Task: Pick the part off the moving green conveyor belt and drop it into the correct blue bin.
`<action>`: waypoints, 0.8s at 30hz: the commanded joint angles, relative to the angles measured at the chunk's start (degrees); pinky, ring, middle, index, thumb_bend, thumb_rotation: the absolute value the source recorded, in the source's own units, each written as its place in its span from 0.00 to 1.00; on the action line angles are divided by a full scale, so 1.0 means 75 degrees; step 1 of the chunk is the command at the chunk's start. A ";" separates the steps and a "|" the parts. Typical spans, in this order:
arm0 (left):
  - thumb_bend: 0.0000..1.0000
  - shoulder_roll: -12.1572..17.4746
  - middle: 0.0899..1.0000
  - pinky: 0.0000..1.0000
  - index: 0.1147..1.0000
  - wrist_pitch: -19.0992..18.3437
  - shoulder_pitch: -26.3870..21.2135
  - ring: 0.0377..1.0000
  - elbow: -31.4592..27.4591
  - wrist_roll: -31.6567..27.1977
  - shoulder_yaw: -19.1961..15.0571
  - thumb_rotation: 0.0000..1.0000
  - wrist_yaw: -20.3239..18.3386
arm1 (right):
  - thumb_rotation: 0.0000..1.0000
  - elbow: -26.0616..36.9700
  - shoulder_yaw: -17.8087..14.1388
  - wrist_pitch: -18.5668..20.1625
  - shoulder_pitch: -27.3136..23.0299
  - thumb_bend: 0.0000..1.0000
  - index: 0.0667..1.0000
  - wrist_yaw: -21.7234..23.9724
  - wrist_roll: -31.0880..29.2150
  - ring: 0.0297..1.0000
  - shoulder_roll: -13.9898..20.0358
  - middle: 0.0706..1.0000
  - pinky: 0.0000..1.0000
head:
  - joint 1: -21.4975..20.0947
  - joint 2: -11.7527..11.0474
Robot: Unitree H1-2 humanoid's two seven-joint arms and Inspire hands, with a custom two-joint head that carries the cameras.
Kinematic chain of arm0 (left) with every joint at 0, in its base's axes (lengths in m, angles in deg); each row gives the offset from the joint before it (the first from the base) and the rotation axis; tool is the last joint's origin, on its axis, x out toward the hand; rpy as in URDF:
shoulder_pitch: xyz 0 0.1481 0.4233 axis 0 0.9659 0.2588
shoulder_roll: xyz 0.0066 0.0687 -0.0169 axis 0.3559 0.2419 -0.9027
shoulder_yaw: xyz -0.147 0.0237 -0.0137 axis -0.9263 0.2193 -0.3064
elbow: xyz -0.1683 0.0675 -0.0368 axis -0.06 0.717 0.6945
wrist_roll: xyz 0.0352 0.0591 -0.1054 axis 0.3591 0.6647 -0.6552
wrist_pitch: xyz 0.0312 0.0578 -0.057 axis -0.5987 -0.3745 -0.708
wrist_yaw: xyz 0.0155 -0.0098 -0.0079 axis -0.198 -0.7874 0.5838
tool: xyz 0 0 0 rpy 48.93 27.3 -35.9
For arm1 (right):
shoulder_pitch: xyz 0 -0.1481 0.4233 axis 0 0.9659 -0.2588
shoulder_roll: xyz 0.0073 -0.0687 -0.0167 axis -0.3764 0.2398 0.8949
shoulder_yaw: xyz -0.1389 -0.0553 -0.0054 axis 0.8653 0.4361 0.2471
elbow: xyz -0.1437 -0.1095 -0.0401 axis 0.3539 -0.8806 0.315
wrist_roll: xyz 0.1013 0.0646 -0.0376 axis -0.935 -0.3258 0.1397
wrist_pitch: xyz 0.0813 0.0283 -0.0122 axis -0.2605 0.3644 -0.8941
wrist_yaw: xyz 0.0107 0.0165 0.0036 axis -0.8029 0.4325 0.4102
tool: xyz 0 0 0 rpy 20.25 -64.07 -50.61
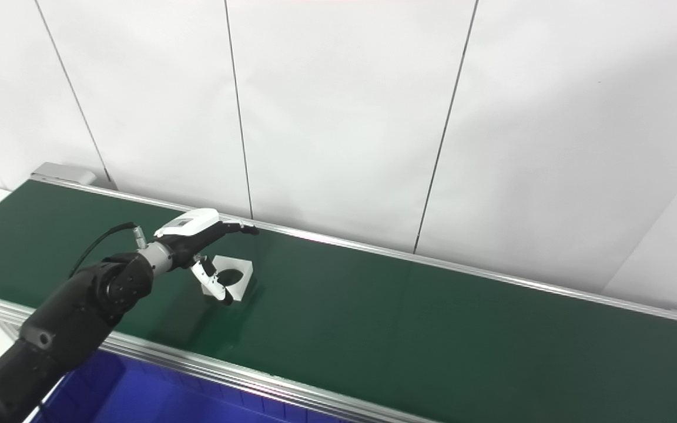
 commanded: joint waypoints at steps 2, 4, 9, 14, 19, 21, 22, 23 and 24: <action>0.92 0.0227 0.86 0.83 0.82 0.0116 -0.0552 0.87 0.0179 0.0092 0.0096 0.05 0.0205 | 0.88 0.0262 0.0019 -0.0466 0.0032 0.61 0.88 0.0006 0.0013 0.74 -0.0053 0.80 0.65 | 0.0004 0.0009; 0.93 0.0190 0.85 0.79 0.81 0.0233 -0.0658 0.85 0.0386 0.0020 0.0144 0.05 0.0251 | 0.88 0.0260 0.0030 -0.0466 0.0032 0.61 0.88 0.0001 0.0021 0.74 -0.0058 0.81 0.65 | -0.0005 0.0016; 0.93 0.0074 0.84 0.75 0.81 0.0396 -0.0896 0.82 0.0919 0.0171 0.0406 0.06 0.0553 | 0.88 0.0237 0.0049 -0.0466 0.0016 0.62 0.88 0.0000 0.0017 0.74 -0.0093 0.81 0.65 | -0.0040 0.0017; 0.94 -0.0082 0.86 0.77 0.82 0.0505 -0.1216 0.85 0.1606 0.0197 0.0706 0.05 0.0712 | 0.88 0.0216 0.0075 -0.0467 0.0015 0.62 0.88 -0.0013 0.0021 0.74 -0.0141 0.81 0.66 | -0.0117 0.0022; 0.95 -0.0151 0.86 0.81 0.82 0.0607 -0.1390 0.88 0.1980 0.0318 0.1057 0.12 0.0764 | 0.88 0.0231 0.0110 -0.0468 0.0019 0.61 0.88 -0.0063 0.0063 0.74 -0.0175 0.80 0.65 | -0.0156 0.0032; 0.95 -0.0171 0.84 0.76 0.81 0.0685 -0.1419 0.85 0.2105 0.0393 0.1197 0.11 0.0830 | 0.88 0.0235 0.0124 -0.0468 0.0023 0.61 0.88 -0.0089 0.0108 0.74 -0.0174 0.81 0.65 | -0.0164 0.0032; 0.95 -0.0185 0.83 0.73 0.80 0.0711 -0.1423 0.83 0.2148 0.0400 0.1235 0.10 0.0848 | 0.88 0.0234 0.0132 -0.0469 0.0024 0.61 0.88 -0.0104 0.0128 0.74 -0.0173 0.81 0.65 | -0.0166 0.0041; 0.95 -0.0208 0.82 0.71 0.80 0.0714 -0.1424 0.82 0.2192 0.0417 0.1273 0.09 0.0865 | 0.88 0.0234 0.0136 -0.0469 0.0025 0.60 0.88 -0.0123 0.0146 0.74 -0.0175 0.81 0.65 | -0.0169 0.0038; 0.96 -0.0223 0.82 0.71 0.80 0.0710 -0.1420 0.81 0.2221 0.0423 0.1297 0.09 0.0871 | 0.88 0.0235 0.0140 -0.0469 0.0027 0.60 0.88 -0.0136 0.0155 0.74 -0.0180 0.80 0.65 | -0.0181 0.0035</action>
